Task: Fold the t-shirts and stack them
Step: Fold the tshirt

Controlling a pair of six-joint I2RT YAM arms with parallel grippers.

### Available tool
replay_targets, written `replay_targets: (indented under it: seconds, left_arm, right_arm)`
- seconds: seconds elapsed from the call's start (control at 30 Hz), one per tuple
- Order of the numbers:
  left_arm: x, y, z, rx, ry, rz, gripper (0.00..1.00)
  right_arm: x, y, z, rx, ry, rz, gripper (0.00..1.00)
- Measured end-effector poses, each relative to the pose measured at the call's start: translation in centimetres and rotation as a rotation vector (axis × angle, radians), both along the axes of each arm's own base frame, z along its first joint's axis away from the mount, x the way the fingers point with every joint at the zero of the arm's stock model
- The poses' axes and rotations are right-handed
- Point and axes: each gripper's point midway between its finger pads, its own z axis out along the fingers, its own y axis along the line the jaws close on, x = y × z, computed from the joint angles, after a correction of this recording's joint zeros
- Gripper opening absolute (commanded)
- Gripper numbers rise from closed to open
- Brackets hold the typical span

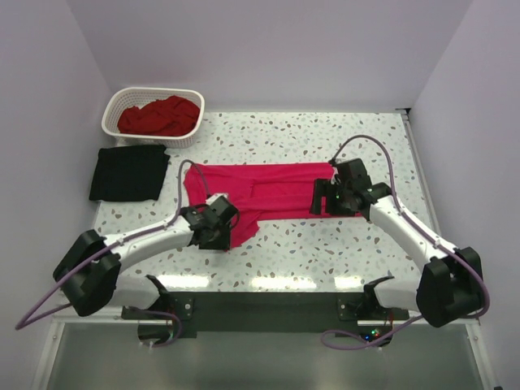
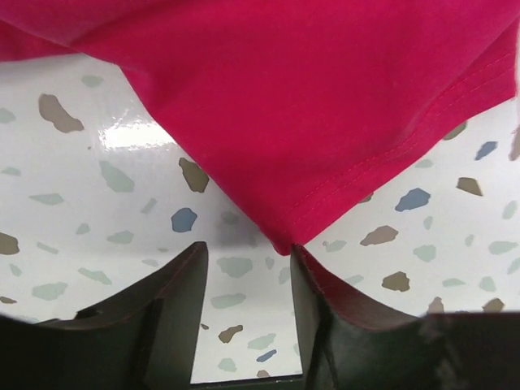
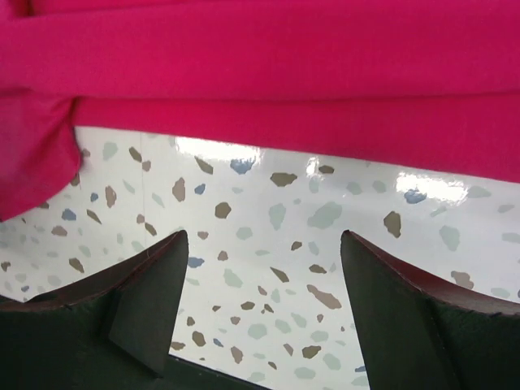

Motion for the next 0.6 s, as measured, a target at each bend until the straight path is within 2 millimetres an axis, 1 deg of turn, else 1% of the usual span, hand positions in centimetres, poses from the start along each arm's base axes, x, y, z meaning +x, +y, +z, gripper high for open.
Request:
replay_targets:
  seconds: [0.07, 0.17, 0.23, 0.27, 0.33, 0.4, 0.43, 0.47, 0.5, 0.6]
  left_arm:
    - [-0.5, -0.3, -0.8, 0.036, 0.014, -0.009, 0.47]
    - [-0.6, -0.8, -1.6, 0.070, 0.023, -0.011, 0.46]
    - [-0.5, -1.0, -2.0, 0.085, 0.025, -0.008, 0.43]
    - [-0.4, -1.2, -2.2, 0.090, 0.027, -0.003, 0.39]
    - [-0.2, -1.4, -2.4, 0.094, 0.023, 0.004, 0.38]
    - [0.0, -1.6, -2.5, 0.092, 0.014, 0.006, 0.22]
    - [0.1, -1.7, -2.4, 0.090, 0.010, 0.010, 0.08]
    - [0.1, -1.8, -2.4, 0.087, 0.009, 0.016, 0.03]
    - [0.2, -1.9, -2.3, 0.084, 0.009, 0.020, 0.00]
    - [0.5, -2.3, -1.7, 0.081, 0.004, 0.016, 0.00]
  right_arm:
    - [-0.7, 0.3, -0.4, 0.005, 0.007, 0.019, 0.79]
    - [-1.6, 0.4, -0.8, 0.014, 0.016, 0.034, 0.79]
    - [-1.9, 0.4, -0.9, 0.016, 0.016, 0.039, 0.79]
    - [-2.0, 0.3, -0.9, 0.015, 0.013, 0.042, 0.79]
    - [-2.2, 0.2, -1.0, 0.015, 0.013, 0.045, 0.79]
    - [-2.4, 0.2, -1.2, 0.014, 0.015, 0.049, 0.79]
    - [-2.5, 0.2, -1.3, 0.014, 0.018, 0.050, 0.79]
    - [-2.6, 0.2, -1.5, 0.014, 0.022, 0.052, 0.79]
    - [-2.7, 0.2, -1.6, 0.015, 0.026, 0.053, 0.79]
    - [-2.9, 0.3, -1.7, 0.021, 0.033, 0.060, 0.79]
